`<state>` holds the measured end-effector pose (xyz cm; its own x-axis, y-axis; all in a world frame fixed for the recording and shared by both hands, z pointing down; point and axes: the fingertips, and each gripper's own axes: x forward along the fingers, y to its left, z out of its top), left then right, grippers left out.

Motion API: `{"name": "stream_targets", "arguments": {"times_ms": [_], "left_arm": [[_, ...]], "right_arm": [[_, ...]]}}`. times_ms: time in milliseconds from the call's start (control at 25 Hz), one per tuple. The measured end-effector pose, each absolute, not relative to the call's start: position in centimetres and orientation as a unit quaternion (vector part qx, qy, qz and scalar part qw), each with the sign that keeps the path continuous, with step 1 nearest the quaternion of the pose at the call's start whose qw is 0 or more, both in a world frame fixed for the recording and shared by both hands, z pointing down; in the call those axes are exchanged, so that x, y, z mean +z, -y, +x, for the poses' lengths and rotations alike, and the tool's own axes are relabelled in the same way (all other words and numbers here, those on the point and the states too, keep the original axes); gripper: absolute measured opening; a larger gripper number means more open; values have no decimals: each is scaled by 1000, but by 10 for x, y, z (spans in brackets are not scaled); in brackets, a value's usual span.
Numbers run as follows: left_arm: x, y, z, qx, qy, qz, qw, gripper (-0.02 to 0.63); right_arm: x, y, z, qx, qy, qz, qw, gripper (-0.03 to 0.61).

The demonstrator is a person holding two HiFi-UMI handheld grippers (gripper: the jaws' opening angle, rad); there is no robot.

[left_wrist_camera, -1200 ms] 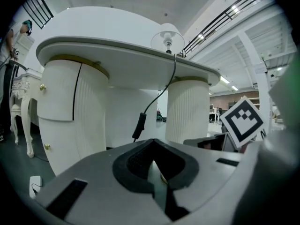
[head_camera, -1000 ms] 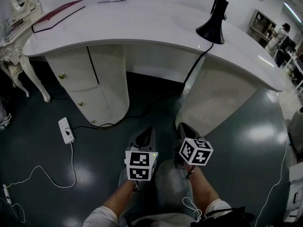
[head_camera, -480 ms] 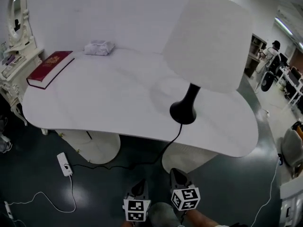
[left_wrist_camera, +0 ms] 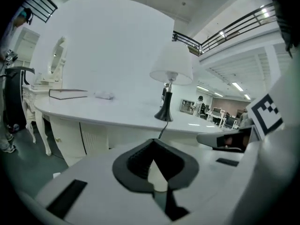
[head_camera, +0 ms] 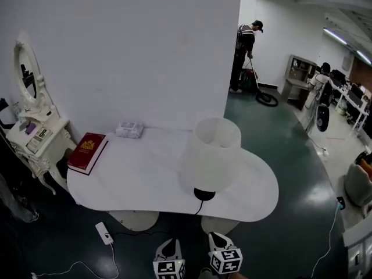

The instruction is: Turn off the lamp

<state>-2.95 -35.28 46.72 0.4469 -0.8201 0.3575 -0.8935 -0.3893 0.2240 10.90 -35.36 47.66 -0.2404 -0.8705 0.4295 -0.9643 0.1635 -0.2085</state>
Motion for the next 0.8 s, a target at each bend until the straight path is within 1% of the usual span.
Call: {"name": "stream_targets", "arguments": {"times_ms": [200, 400, 560, 800], "left_arm": [[381, 324, -29, 84, 517, 825, 214, 9], [318, 311, -24, 70, 504, 834, 211, 9], [292, 305, -14, 53, 498, 843, 198, 9], [279, 300, -8, 43, 490, 851, 183, 9]], "right_arm": [[387, 330, 107, 224, 753, 611, 99, -2], [327, 322, 109, 208, 752, 620, 86, -2], [300, 310, 117, 190, 749, 631, 75, -2], [286, 295, 120, 175, 743, 643, 65, -2]]}}
